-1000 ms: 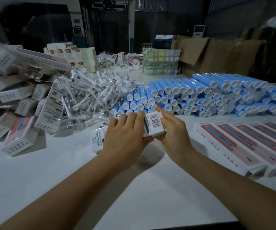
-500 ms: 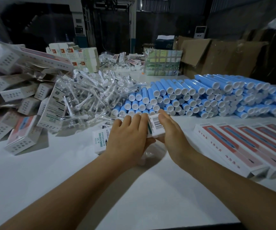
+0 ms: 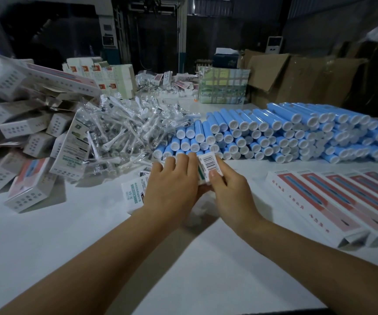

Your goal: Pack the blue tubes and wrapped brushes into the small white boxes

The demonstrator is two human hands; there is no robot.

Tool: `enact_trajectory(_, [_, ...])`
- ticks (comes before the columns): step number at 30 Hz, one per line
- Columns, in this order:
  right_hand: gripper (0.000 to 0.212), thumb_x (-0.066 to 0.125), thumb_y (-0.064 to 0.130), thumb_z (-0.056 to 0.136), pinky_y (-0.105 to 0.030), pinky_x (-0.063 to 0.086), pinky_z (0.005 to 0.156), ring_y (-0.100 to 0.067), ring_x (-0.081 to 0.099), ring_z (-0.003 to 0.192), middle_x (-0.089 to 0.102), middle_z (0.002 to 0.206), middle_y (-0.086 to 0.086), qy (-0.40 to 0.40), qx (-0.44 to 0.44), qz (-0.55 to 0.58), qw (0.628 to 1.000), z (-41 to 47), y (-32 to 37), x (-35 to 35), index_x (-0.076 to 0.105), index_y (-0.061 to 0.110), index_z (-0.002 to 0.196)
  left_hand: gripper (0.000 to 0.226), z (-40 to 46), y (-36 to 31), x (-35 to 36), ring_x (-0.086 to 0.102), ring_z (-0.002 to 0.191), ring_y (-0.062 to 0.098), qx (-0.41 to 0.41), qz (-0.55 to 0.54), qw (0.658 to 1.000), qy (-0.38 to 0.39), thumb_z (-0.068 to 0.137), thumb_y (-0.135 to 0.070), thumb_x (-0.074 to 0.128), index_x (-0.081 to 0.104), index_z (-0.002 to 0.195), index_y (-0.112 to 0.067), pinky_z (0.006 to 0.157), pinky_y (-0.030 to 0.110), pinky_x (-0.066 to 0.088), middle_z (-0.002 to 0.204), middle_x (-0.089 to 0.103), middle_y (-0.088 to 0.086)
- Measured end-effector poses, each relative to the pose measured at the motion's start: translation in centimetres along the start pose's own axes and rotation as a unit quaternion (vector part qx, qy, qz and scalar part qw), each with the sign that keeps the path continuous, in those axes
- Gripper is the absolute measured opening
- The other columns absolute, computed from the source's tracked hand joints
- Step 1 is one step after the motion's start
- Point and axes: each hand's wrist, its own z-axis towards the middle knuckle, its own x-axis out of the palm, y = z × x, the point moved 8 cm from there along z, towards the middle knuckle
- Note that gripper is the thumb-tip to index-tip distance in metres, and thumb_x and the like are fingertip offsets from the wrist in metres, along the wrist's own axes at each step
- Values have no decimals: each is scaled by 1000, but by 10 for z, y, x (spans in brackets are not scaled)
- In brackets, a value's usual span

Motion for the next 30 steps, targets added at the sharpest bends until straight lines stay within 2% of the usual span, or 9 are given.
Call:
enact_trajectory(3, [42, 46, 19, 99, -15, 53, 81, 10, 61, 90, 57, 96, 29, 3, -3, 9, 1000, 1, 3, -2, 45, 22, 141, 84, -1, 3, -2, 49, 111, 26, 3, -14, 1000, -4, 85, -65, 10, 26, 144, -8, 87, 37, 38, 131, 47, 6])
enact_trajectory(7, [36, 49, 13, 97, -29, 56, 87, 0, 65, 95, 68, 95, 24, 16, -4, 51, 999, 6, 7, -4, 61, 46, 108, 84, -1, 5, -6, 52, 109, 26, 3, -42, 999, -15, 83, -66, 14, 31, 143, -9, 85, 36, 39, 129, 51, 5])
enact_trajectory(11, [49, 49, 13, 97, -25, 57, 82, 4, 65, 94, 62, 105, 21, 26, 15, 62, 998, 7, 2, -2, 42, 29, 143, 89, -3, -2, -7, 54, 106, 28, 25, -38, 999, -16, 84, -68, 8, 33, 143, -6, 82, 38, 41, 126, 53, 8])
enact_trajectory(19, [48, 48, 13, 98, -23, 57, 70, 0, 68, 88, 64, 109, 14, 43, 33, 118, 991, 7, 4, 2, 41, 25, 143, 77, -2, -4, -6, 49, 113, 24, 24, 9, 999, -28, 92, -65, 20, 20, 145, -9, 84, 33, 37, 132, 46, 4])
enact_trajectory(22, [39, 41, 24, 101, -28, 56, 69, -7, 68, 87, 66, 114, 4, 58, 23, 209, 976, 9, 12, 0, 40, 39, 136, 69, 7, 9, -17, 54, 98, 21, -21, -151, 987, -49, 85, -67, 21, 34, 131, -18, 69, 33, 38, 116, 49, 0])
enact_trajectory(23, [33, 39, 27, 101, -31, 56, 72, -11, 68, 92, 65, 118, 3, 51, 18, 225, 973, 10, 14, -3, 41, 42, 130, 63, 10, 19, -24, 55, 87, 17, -53, -259, 962, -63, 83, -69, 24, 41, 121, -21, 61, 32, 38, 105, 52, -3])
enact_trajectory(25, [23, 39, 31, 101, -32, 55, 74, -16, 66, 97, 61, 122, 0, 36, 11, 218, 975, 10, 15, -9, 46, 45, 118, 45, 12, 44, -33, 56, 71, 6, -119, -491, 856, -108, 87, -66, 32, 49, 100, -27, 52, 28, 42, 88, 56, -7])
enact_trajectory(29, [37, 44, 50, 84, -19, 48, 77, 1, 58, 95, 59, 111, 12, 71, -39, 100, 992, 1, 20, -2, 42, 52, 121, 51, 7, 66, 10, 71, 81, 21, -308, -826, 472, -26, 91, -65, 30, 57, 100, -23, 58, 34, 55, 95, 72, 7])
enact_trajectory(30, [45, 42, 54, 83, -14, 47, 76, 6, 57, 94, 57, 110, 15, 89, -57, 73, 992, -2, 23, 3, 40, 50, 128, 55, 5, 61, 18, 71, 83, 22, -323, -859, 398, -4, 89, -68, 30, 57, 104, -22, 59, 36, 56, 96, 73, 6])
